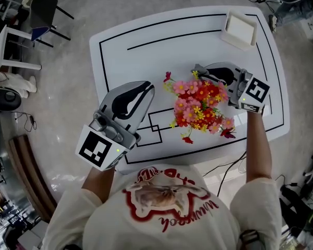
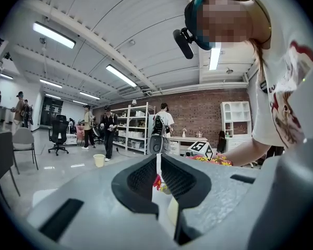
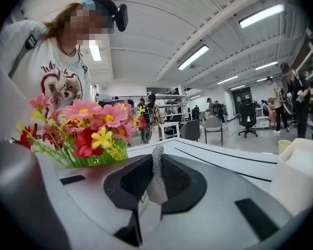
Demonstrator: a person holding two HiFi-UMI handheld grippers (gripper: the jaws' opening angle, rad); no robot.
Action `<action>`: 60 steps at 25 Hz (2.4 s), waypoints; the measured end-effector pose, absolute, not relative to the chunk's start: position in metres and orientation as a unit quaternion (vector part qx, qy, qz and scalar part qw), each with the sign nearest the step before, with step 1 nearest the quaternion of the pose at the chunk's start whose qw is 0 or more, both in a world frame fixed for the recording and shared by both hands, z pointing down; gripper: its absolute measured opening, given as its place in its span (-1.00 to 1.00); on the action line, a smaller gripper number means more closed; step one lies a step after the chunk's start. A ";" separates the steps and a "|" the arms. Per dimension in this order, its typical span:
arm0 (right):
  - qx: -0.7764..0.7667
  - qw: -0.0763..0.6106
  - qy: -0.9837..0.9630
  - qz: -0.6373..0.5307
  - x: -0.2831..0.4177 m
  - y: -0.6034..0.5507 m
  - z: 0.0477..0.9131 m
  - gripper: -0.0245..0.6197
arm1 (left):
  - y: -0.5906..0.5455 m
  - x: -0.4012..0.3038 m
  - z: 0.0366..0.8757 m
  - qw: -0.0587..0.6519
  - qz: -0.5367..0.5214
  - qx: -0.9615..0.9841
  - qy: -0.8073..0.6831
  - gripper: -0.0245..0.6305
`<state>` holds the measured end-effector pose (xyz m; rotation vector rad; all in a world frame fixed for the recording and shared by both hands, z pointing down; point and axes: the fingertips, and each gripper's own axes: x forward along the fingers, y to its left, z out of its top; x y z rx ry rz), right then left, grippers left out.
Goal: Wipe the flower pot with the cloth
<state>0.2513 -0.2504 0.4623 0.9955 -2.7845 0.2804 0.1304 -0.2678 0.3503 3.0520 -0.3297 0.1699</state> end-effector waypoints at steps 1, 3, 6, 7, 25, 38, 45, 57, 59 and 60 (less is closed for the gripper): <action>0.327 0.085 -0.936 0.097 0.249 -0.250 0.464 -0.80 | -0.268 0.130 0.350 0.034 0.055 0.992 -0.109 -0.84; 0.314 0.082 -0.940 0.105 0.246 -0.249 0.465 -0.80 | -0.269 0.129 0.350 0.035 0.056 0.992 -0.112 -0.84; 0.295 0.077 -0.945 0.118 0.243 -0.245 0.467 -0.80 | -0.269 0.128 0.351 0.035 0.059 0.991 -0.112 -0.84; 0.290 0.077 -0.946 0.121 0.243 -0.243 0.467 -0.80 | -0.269 0.128 0.352 0.034 0.060 0.991 -0.111 -0.84; 0.291 0.080 -0.944 0.136 0.247 -0.230 0.474 -0.80 | -0.275 0.117 0.351 0.028 0.064 0.990 -0.124 -0.84; 0.347 0.075 -0.925 0.134 0.259 -0.205 0.474 -0.80 | -0.257 0.115 0.344 0.026 0.056 0.992 -0.108 -0.84; 0.374 0.072 -0.915 0.133 0.264 -0.188 0.475 -0.80 | -0.247 0.108 0.343 0.024 0.055 0.993 -0.102 -0.84; 0.411 0.063 -0.899 0.140 0.263 -0.160 0.476 -0.80 | -0.228 0.105 0.342 0.026 0.052 0.995 -0.077 -0.84; 0.417 0.062 -0.896 0.141 0.262 -0.156 0.477 -0.80 | -0.226 0.104 0.342 0.024 0.052 0.996 -0.073 -0.84; 0.421 0.062 -0.894 0.139 0.262 -0.154 0.477 -0.80 | -0.225 0.104 0.341 0.024 0.051 0.996 -0.071 -0.84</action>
